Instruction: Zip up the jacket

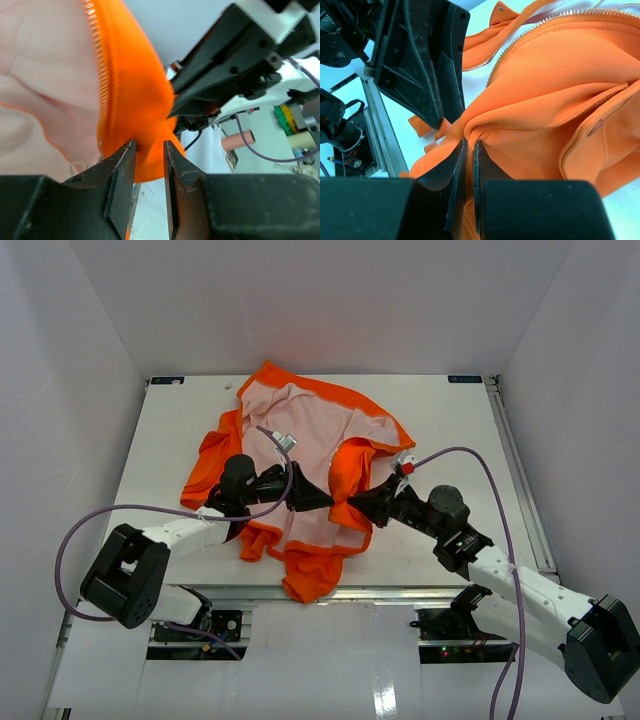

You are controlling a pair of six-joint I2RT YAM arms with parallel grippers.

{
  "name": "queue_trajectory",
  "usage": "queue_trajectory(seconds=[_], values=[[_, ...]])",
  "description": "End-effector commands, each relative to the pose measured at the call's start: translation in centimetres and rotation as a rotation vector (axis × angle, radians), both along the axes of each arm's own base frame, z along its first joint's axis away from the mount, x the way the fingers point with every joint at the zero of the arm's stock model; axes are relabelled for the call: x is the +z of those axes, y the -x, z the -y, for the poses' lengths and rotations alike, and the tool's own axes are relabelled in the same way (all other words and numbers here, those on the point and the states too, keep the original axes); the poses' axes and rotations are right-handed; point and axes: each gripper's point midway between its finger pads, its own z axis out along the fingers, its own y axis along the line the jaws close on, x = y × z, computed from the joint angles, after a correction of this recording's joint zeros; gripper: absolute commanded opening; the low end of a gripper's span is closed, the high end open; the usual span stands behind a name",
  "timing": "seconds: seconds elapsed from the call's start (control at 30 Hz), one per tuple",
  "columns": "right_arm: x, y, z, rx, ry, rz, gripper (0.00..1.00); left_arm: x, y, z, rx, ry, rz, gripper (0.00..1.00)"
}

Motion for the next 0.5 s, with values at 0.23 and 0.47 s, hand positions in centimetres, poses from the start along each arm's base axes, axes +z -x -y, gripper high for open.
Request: queue_trajectory(seconds=[0.23,0.47], values=[[4.0,2.2,-1.1,0.147,-0.094,0.105,0.08,0.6,-0.5,-0.9,0.012,-0.001,0.064,0.84],[5.3,3.6,-1.2,0.228,-0.121,0.130,0.08,1.3,-0.3,-2.2,-0.010,0.030,0.080,0.84]])
